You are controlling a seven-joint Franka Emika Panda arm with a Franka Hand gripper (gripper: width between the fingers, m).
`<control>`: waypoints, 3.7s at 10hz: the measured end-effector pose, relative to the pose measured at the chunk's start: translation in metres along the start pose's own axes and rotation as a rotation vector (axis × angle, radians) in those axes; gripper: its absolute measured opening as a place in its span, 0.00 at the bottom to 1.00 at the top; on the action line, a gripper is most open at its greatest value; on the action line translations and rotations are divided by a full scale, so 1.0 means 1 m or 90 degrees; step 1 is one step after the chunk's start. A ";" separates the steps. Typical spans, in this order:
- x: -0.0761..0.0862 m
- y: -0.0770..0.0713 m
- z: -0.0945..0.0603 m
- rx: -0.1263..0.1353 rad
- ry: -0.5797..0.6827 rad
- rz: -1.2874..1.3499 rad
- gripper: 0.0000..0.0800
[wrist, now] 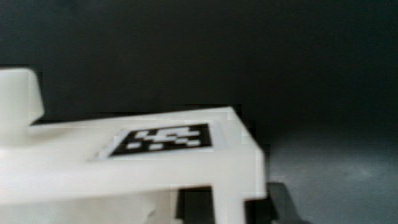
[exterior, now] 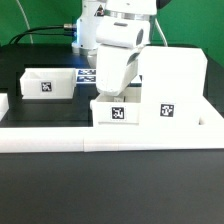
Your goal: Assemble drawer
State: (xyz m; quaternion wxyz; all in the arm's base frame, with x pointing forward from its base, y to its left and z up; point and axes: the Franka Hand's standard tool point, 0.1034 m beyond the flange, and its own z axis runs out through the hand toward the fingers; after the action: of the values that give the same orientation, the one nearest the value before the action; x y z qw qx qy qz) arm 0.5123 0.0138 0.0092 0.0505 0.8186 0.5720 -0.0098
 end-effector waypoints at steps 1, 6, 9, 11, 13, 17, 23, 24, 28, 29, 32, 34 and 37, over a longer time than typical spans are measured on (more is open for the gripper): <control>-0.002 -0.001 0.001 0.002 -0.001 -0.016 0.06; -0.008 0.007 -0.008 0.038 -0.035 -0.152 0.47; -0.011 0.016 -0.023 0.052 -0.055 -0.173 0.78; -0.026 0.022 -0.039 0.042 -0.054 -0.158 0.81; -0.032 0.021 -0.041 0.040 -0.052 -0.149 0.81; -0.040 0.023 -0.035 0.047 -0.054 -0.167 0.81; -0.039 0.026 -0.051 0.040 -0.055 -0.160 0.81; -0.039 0.025 -0.049 0.041 -0.055 -0.160 0.81; -0.045 0.025 -0.043 0.046 -0.050 -0.164 0.81; -0.050 0.029 -0.044 0.050 -0.027 -0.174 0.81; -0.070 0.037 -0.048 0.064 0.044 -0.125 0.81; -0.090 0.041 -0.045 0.067 0.077 -0.122 0.81; -0.072 0.040 -0.048 0.068 0.081 -0.088 0.81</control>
Offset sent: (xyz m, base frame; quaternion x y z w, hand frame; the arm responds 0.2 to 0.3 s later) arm -0.0054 -0.0155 0.0111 0.0352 -0.0256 -0.1913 0.9806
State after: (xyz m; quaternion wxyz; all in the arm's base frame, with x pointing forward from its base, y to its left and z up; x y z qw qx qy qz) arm 0.5223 -0.0628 0.0655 -0.0304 0.7776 0.6280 0.0083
